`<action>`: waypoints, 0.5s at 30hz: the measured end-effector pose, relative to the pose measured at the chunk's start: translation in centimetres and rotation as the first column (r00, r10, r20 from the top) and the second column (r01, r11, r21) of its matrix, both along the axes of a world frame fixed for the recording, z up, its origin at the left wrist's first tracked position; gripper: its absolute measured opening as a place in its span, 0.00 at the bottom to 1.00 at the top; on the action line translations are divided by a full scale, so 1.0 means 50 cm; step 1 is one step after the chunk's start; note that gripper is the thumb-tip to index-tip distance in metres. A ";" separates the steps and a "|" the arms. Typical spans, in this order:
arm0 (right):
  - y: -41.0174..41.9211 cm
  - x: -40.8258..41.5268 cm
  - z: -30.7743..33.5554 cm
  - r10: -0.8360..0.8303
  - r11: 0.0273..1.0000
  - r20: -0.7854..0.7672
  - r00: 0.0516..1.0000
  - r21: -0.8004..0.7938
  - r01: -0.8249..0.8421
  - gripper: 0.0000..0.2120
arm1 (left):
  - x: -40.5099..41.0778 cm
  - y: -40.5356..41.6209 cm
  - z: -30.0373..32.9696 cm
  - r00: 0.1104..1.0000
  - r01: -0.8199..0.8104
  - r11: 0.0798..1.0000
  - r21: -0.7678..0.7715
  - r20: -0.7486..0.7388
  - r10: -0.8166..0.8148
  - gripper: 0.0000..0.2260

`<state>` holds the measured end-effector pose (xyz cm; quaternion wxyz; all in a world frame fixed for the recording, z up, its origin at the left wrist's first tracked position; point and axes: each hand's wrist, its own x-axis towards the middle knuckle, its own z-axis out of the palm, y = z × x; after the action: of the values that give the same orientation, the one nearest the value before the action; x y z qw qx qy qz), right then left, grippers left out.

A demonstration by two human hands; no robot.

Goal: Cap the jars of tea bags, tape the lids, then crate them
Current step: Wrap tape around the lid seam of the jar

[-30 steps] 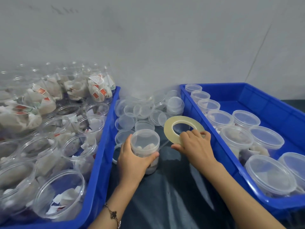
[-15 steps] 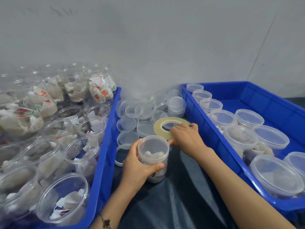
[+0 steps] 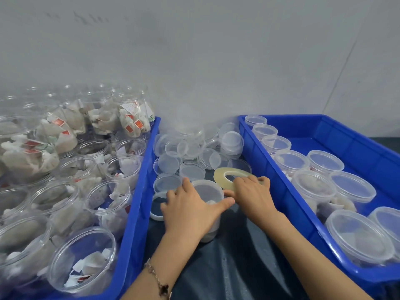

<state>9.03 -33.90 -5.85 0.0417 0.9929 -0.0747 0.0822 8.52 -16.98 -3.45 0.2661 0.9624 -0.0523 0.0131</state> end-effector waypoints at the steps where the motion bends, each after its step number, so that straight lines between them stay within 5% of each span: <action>1: 0.000 -0.009 0.000 0.017 1.000 -0.019 1.000 -0.012 -0.017 0.20 | 0.002 -0.008 0.008 1.000 -0.007 0.997 0.079 0.019 0.006 0.61; 3: 0.001 -0.018 -0.001 0.040 0.999 -0.021 0.999 -0.008 -0.040 0.15 | 0.005 -0.024 0.020 0.999 0.003 0.980 0.201 0.051 -0.014 0.59; 6: -0.006 -0.022 0.003 0.026 1.000 -0.003 1.000 -0.001 -0.026 0.22 | 0.008 -0.030 0.024 0.989 0.048 0.929 0.368 0.114 -0.096 0.49; 8: -0.018 -0.028 0.001 0.047 0.997 0.007 0.999 -0.054 -0.046 0.23 | 0.011 -0.021 0.022 0.977 0.113 0.918 0.379 0.127 -0.173 0.42; 12: -0.032 -0.046 -0.008 0.111 0.994 0.081 0.991 -0.029 -0.109 0.05 | 0.014 0.007 0.028 0.928 0.312 0.871 0.380 0.073 -0.365 0.38; 15: -0.017 -0.050 -0.008 0.145 0.989 0.155 0.977 0.006 -0.148 0.09 | 0.014 0.026 0.039 0.896 0.396 0.828 0.397 0.032 -0.443 0.36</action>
<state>6.53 -34.75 -6.26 0.0210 0.9867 -0.0051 0.1612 9.21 -15.70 -1.49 0.0671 0.9575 -0.2804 0.0030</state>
